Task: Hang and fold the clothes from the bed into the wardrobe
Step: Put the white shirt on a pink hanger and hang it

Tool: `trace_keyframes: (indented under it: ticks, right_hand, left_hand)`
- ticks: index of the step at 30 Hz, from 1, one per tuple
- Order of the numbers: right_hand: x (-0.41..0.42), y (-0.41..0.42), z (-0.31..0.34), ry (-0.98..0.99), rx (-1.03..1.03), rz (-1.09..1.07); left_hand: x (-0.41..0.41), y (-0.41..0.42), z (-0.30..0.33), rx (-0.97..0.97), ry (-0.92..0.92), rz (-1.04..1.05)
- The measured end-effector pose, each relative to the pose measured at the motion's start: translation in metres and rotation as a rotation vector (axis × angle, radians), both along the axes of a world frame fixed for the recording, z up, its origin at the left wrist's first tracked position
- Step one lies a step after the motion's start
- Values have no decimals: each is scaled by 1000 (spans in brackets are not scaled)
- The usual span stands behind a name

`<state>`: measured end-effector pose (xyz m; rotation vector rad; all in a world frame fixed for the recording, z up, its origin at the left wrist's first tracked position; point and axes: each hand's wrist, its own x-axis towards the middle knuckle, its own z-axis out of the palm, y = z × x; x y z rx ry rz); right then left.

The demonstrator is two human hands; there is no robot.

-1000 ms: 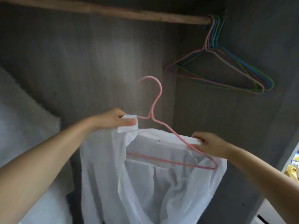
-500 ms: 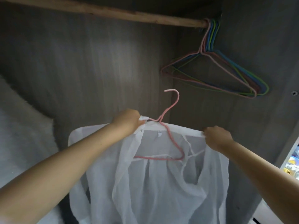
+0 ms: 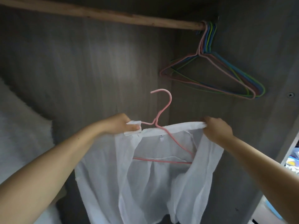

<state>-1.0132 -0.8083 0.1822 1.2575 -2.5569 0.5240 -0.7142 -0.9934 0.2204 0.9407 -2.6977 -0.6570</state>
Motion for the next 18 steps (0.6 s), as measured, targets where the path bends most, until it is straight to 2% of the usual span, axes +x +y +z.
trace_keyframes:
  ticks: [2, 5, 7, 9, 10, 12, 14, 15, 16, 18]
  right_hand:
    - [5, -1, -1, 42, 79, 10]
    - [17, -5, 1, -93, 128, 133]
    - [32, -2, 6, -293, 69, 245]
    - [56, 8, 12, -635, 30, 423]
    - [66, 13, 15, -766, 66, 550]
    - [76, 25, 21, -913, 289, 772]
    - [77, 35, 32, -919, 451, 878]
    - [75, 36, 39, -854, 376, 881]
    - [71, 36, 48, -739, 207, 836]
    - [64, 35, 63, -438, -99, 667]
  left_hand:
    - [2, -1, -1, -16, 19, 7]
    - [-1, -3, -13, -42, 97, 70]
    - [-5, -5, -24, -10, 196, 118]
    - [-8, -7, -32, -8, 281, 171]
    - [-8, -7, -35, -25, 309, 188]
    - [-7, -5, -39, -61, 337, 187]
    - [-3, 1, -41, -91, 381, 149]
    - [0, 5, -40, -79, 424, 131]
    - [2, 9, -37, -54, 483, 107]
    - [5, 15, -32, 7, 588, 68]
